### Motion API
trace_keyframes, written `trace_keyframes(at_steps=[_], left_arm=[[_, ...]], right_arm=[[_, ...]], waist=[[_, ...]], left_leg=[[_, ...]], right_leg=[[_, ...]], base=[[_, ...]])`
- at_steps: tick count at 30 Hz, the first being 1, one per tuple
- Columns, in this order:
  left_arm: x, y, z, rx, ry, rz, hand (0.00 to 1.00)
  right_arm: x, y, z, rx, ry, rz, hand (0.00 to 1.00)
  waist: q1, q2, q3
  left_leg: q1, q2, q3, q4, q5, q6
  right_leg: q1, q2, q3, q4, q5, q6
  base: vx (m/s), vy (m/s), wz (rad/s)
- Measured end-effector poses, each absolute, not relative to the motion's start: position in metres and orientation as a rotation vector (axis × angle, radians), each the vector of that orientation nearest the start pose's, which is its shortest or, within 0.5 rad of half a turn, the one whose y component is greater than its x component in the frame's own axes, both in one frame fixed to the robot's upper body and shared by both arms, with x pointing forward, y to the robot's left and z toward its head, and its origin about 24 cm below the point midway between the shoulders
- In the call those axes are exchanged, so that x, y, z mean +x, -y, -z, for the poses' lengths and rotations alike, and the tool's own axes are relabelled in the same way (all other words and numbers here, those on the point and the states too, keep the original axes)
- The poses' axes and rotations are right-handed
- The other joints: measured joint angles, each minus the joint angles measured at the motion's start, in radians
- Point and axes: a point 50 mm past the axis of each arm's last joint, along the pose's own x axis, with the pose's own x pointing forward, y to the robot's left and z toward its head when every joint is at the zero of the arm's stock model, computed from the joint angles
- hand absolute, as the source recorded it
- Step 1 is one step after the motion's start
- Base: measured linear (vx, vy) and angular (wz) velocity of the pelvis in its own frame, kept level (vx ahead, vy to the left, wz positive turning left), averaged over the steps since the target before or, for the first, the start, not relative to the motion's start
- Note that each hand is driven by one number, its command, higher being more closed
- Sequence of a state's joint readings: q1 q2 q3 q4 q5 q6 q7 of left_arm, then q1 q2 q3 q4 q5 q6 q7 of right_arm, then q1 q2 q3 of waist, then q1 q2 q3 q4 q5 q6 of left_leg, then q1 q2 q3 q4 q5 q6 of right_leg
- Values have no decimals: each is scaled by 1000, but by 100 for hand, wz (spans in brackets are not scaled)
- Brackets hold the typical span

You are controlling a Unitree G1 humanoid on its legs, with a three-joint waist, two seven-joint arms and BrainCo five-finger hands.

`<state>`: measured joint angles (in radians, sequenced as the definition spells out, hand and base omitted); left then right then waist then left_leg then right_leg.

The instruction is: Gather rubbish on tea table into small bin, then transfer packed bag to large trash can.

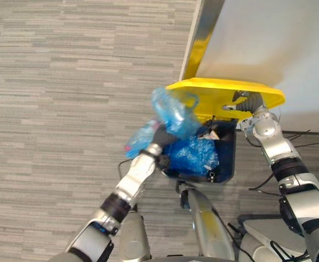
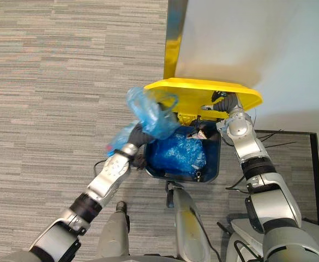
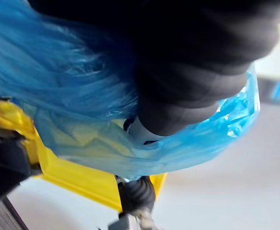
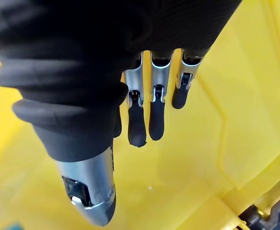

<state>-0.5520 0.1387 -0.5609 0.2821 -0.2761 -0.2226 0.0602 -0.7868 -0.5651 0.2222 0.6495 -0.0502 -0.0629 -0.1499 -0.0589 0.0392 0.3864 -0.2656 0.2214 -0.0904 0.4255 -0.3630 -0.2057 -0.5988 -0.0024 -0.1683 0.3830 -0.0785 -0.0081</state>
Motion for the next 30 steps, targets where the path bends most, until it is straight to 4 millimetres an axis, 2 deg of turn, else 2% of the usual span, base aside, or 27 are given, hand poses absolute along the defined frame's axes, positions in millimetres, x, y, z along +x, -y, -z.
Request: trace_keyframes(at_steps=[2, 5, 7, 9, 11, 14, 15, 17, 18, 19, 20, 23, 30], left_arm=[[306, -17, -128, 35, 369, 606, 100], [306, -7, -134, 53, 391, 644, 100], [314, -3, -133, 75, 371, 633, 100], [330, -3, -123, 127, 306, 588, 100], [340, -7, -109, 212, 240, 545, 100], [345, -5, -83, 353, 127, 525, 100], [345, -2, -74, 392, 83, 517, 100], [344, -1, -68, 412, 55, 509, 100], [346, -1, -67, 413, 37, 490, 100], [347, -1, -69, 413, 41, 483, 100], [350, 1, -75, 405, 58, 463, 0], [357, -6, -85, 385, 75, 404, 0], [359, -24, -72, 429, 22, 307, 0]], right_arm=[[385, 218, -182, -690, 251, 114, 0], [388, 212, -195, -697, 290, 106, 0], [390, 204, -203, -718, 315, 88, 0], [393, 195, -211, -756, 343, 68, 0], [395, 185, -221, -790, 378, 48, 0], [395, 174, -230, -778, 419, 31, 0], [393, 165, -236, -765, 456, 13, 0], [389, 154, -243, -746, 509, -3, 0], [380, 140, -257, -719, 598, -27, 0], [376, 135, -263, -709, 635, -38, 0], [368, 127, -273, -687, 703, -48, 0], [358, 110, -281, -607, 776, -90, 0], [345, 89, -287, -549, 861, -151, 0]], waist=[[-15, 0, 19], [-16, -1, 30], [-22, -2, 50], [-35, -3, 64], [-36, -5, 66], [-41, -8, 69], [-41, -18, 77], [-42, -29, 88], [-45, -44, 104], [-48, -48, 108], [-46, -52, 116], [-42, -64, 131], [-36, -64, 131]], left_leg=[[3, -6, 8, 0, 0, 0], [-16, -13, 26, 0, 0, 0], [-14, -12, 36, 3, 0, 0], [-22, -12, 43, 8, -1, 1], [-42, -11, 66, 11, -2, 4], [-90, -3, 76, 37, -8, 10], [-109, 9, 82, 64, -17, 9], [-127, 19, 89, 87, -26, 9], [-162, 26, 93, 120, -35, 10], [-183, 29, 93, 137, -42, 10], [-223, 34, 93, 176, -56, 11], [-277, 44, 93, 239, -83, 18], [-282, 46, 106, 247, -92, 29]], right_leg=[[-3, -1, 9, 1, 1, 2], [-34, 0, 30, -1, 7, 12], [-35, 3, 37, -4, 10, 16], [-43, 6, 44, -12, 16, 23], [-67, 16, 64, -25, 31, 22], [-112, 24, 67, -26, 38, 18], [-130, 32, 66, -22, 41, 15], [-145, 38, 66, -18, 46, 7], [-171, 39, 65, -9, 50, 0], [-188, 38, 65, -2, 50, 0], [-216, 39, 64, 8, 49, 2], [-250, 39, 61, 31, 51, -1], [-253, 32, 64, 38, 53, -3]], base=[[-8, 34, -13], [-10, 6, -16], [4, 2, -15], [-10, 6, -12], [13, 14, -29], [48, -4, -19], [62, -12, -15], [44, -5, -12], [8, -2, -8], [-15, 1, -9], [-43, 13, -8], [-39, 33, -6], [17, 54, 0]])
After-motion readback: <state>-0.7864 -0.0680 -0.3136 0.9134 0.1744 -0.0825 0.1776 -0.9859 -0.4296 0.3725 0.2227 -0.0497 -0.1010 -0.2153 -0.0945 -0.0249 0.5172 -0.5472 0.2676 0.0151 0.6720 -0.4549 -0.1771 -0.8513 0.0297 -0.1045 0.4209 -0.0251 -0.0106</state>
